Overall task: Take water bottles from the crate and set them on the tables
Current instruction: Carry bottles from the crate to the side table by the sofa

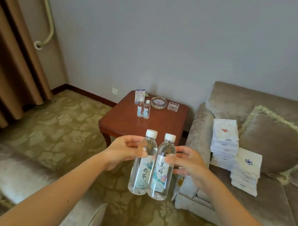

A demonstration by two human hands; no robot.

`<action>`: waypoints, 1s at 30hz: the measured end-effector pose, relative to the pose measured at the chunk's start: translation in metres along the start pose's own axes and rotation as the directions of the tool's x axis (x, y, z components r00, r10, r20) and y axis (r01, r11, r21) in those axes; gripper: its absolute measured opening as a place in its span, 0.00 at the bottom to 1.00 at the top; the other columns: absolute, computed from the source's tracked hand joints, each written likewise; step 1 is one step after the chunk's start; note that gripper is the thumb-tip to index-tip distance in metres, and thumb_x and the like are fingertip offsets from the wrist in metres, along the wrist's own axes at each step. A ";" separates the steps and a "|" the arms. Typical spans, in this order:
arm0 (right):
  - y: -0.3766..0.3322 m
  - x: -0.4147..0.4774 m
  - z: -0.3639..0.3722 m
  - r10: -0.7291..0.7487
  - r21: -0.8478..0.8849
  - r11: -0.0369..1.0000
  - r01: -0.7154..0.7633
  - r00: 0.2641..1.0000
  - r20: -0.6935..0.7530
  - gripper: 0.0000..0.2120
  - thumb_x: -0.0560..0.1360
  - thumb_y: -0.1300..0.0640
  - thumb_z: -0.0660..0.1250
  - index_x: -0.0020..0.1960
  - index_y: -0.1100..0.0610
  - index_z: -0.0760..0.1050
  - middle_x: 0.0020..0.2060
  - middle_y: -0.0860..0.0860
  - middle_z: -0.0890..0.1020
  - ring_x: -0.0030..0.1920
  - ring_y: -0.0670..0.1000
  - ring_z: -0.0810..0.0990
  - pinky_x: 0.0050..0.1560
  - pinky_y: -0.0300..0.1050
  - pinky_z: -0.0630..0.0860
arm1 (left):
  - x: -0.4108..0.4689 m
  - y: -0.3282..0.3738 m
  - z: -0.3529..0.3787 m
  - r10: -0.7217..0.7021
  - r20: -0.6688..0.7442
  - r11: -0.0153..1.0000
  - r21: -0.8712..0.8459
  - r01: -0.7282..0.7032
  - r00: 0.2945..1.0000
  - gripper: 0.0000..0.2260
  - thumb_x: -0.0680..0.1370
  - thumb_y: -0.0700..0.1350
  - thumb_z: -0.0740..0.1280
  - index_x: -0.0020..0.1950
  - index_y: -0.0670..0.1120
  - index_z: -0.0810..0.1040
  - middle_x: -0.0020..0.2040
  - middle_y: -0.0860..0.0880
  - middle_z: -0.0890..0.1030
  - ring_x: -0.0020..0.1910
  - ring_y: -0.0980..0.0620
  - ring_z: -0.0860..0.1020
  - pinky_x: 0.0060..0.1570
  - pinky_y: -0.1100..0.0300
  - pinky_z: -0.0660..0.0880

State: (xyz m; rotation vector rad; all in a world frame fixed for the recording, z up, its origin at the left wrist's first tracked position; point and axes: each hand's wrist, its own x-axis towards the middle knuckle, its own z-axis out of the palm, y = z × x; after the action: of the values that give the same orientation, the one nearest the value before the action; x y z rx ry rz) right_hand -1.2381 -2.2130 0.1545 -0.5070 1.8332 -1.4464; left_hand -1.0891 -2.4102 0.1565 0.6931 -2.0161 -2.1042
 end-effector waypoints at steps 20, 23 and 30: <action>-0.076 0.387 -0.111 0.047 -0.028 0.998 -0.048 0.998 -0.033 0.24 0.64 0.63 0.81 0.56 0.54 0.77 0.46 0.50 0.87 0.48 0.48 0.86 0.43 0.43 0.83 | 0.400 0.057 -0.052 -0.007 0.029 0.997 0.077 0.005 1.000 0.24 0.69 0.30 0.75 0.57 0.54 0.78 0.51 0.58 0.85 0.52 0.60 0.83 0.48 0.64 0.79; -0.075 0.435 -0.126 0.082 -0.047 0.995 -0.083 0.996 -0.033 0.23 0.64 0.62 0.81 0.55 0.53 0.77 0.46 0.49 0.87 0.48 0.48 0.86 0.45 0.44 0.83 | 0.451 0.052 -0.056 -0.035 0.052 0.998 0.061 0.032 0.998 0.25 0.69 0.30 0.75 0.59 0.53 0.78 0.54 0.55 0.85 0.54 0.57 0.83 0.48 0.64 0.79; -0.030 0.552 -0.153 0.158 0.001 0.987 -0.159 0.983 -0.092 0.25 0.63 0.64 0.81 0.56 0.54 0.78 0.49 0.50 0.86 0.52 0.50 0.85 0.52 0.51 0.83 | 0.580 0.002 -0.062 -0.096 0.078 0.994 0.055 0.092 0.992 0.26 0.69 0.29 0.75 0.63 0.48 0.77 0.55 0.55 0.84 0.54 0.57 0.83 0.45 0.65 0.79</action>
State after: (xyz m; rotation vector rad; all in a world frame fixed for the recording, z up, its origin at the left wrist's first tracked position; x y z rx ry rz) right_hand -1.7162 -2.5044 0.0307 -0.2945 1.9048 -1.3760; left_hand -1.5753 -2.7058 0.0285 0.7365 -2.1262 -2.1721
